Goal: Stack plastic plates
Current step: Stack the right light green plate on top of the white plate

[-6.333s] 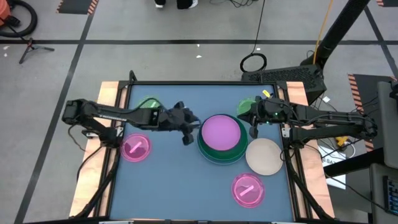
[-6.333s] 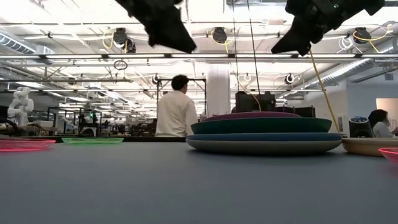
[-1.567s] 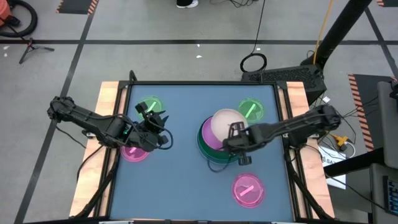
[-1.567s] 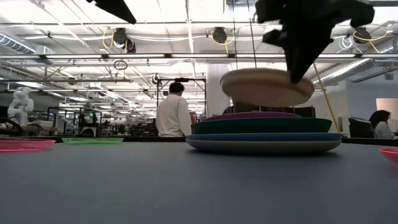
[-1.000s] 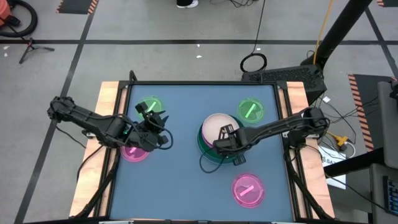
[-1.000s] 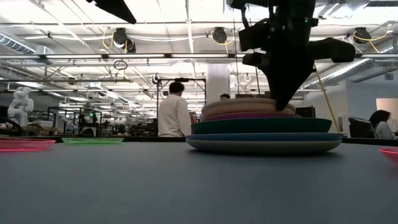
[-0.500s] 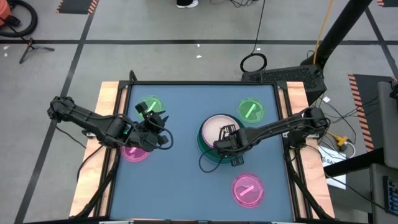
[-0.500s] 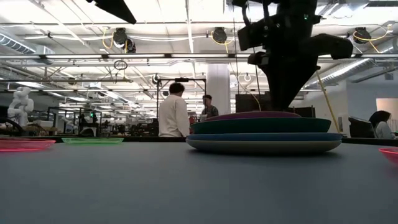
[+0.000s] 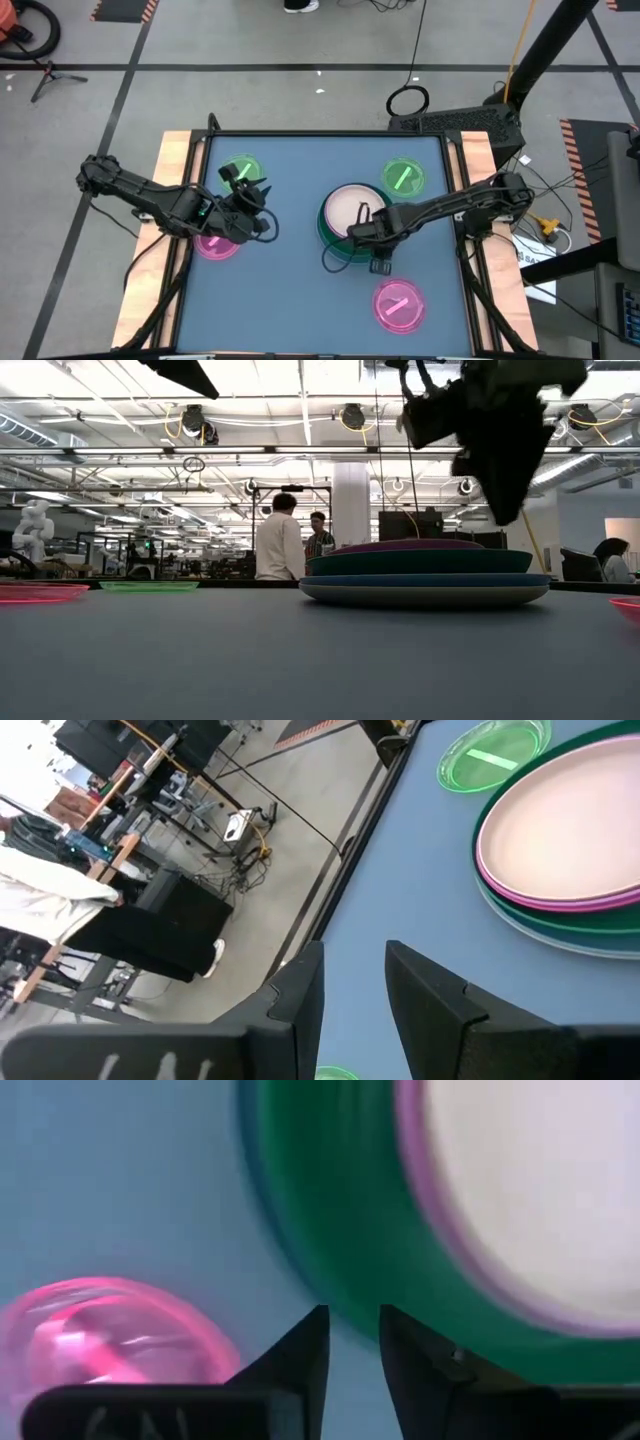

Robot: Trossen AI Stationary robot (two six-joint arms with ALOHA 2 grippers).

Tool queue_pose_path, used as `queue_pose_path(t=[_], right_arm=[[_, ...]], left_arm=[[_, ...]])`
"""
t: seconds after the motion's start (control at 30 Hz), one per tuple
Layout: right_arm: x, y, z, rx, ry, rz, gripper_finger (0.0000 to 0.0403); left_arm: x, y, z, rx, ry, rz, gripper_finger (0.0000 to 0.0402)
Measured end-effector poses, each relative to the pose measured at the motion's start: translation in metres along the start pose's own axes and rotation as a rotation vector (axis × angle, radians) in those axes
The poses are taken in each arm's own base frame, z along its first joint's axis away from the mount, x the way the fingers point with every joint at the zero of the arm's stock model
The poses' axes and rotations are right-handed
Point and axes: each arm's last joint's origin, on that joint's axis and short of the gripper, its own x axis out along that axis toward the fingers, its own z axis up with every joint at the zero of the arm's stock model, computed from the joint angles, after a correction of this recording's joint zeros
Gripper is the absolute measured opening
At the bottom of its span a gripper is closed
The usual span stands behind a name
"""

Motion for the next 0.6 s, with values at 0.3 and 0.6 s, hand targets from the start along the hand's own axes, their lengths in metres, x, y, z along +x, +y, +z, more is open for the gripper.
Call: queue_pose_path(t=[0.3,0.6], right_arm=[[0.002,0.037,-0.021,0.001,0.096,0.141,0.0086],[0.008,0.084,-0.059,-0.058,-0.014,-0.029,0.0086]], left_arm=[[0.000,0.000,0.000,0.100,0.000,0.002,0.0116],[0.000,0.000,0.000,0.148,-0.001,0.003,0.0116]])
